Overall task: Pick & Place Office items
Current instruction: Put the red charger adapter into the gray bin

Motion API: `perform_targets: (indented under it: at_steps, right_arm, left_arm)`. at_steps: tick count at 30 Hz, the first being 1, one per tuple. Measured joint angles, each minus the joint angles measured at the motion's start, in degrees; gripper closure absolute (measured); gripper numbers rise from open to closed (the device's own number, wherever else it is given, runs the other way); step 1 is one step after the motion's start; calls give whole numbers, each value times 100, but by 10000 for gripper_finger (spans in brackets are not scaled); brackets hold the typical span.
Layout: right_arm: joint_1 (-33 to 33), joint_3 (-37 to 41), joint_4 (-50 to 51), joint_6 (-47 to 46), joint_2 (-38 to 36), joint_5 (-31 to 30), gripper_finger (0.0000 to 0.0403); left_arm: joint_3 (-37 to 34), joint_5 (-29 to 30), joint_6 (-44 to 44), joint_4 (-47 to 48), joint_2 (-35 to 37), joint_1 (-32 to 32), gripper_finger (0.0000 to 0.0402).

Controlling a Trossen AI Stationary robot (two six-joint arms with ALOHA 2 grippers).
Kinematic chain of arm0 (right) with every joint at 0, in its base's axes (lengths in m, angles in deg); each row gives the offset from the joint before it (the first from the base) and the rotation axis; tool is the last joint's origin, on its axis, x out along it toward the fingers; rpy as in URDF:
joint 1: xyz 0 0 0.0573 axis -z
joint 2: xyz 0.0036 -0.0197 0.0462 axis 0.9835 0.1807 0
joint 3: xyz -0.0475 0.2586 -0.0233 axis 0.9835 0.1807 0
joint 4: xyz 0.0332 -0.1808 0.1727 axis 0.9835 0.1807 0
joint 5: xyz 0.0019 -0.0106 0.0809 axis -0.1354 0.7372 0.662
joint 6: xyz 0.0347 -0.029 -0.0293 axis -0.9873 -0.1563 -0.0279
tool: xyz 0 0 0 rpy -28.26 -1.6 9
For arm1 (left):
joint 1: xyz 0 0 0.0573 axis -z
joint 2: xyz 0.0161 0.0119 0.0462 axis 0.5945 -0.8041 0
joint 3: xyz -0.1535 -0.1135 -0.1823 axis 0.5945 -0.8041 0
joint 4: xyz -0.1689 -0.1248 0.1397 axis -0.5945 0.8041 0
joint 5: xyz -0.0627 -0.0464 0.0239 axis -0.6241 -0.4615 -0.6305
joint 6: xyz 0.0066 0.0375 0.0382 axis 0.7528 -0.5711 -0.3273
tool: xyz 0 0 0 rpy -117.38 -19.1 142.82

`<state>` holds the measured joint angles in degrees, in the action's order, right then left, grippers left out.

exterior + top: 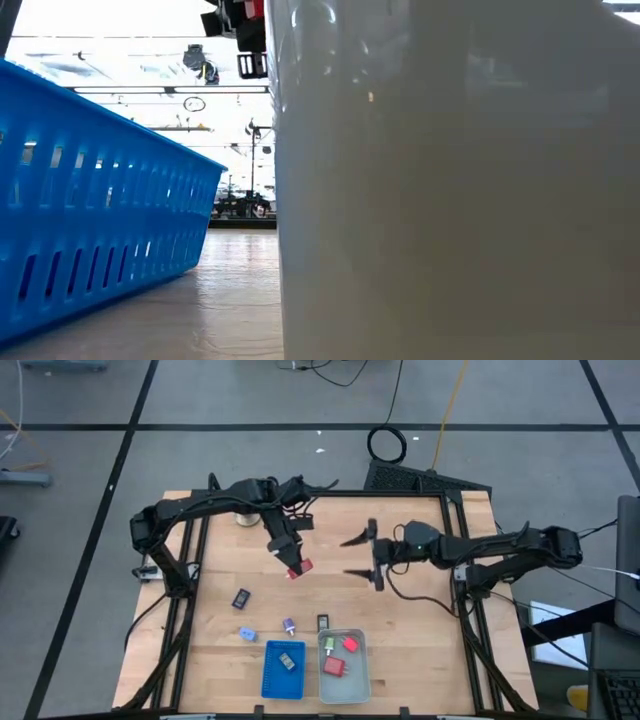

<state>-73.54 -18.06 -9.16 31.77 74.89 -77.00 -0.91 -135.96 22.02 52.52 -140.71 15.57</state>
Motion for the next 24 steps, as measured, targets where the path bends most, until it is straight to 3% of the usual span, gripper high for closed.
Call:
perform_targets:
  at_steps: [4,8,11,16,24]
  right_arm:
    - [-60,-2,-165,-135,72,193,90]
    - [-52,-24,-165,-278,67,905,90]
    - [-59,-208,7,-370,70,1326,90]
    - [-55,-631,826,-187,140,1340,90]
    - [-56,-751,1123,-334,382,1495,90]
  left_arm:
    - [-31,0,-13,-21,0,122,192]
    - [-197,56,-29,-68,-1,347,192]
    - [-407,57,221,-658,-46,509,192]
    - [-695,-98,873,-1872,-237,733,192]
    - [-723,-283,1089,-2462,-603,773,192]
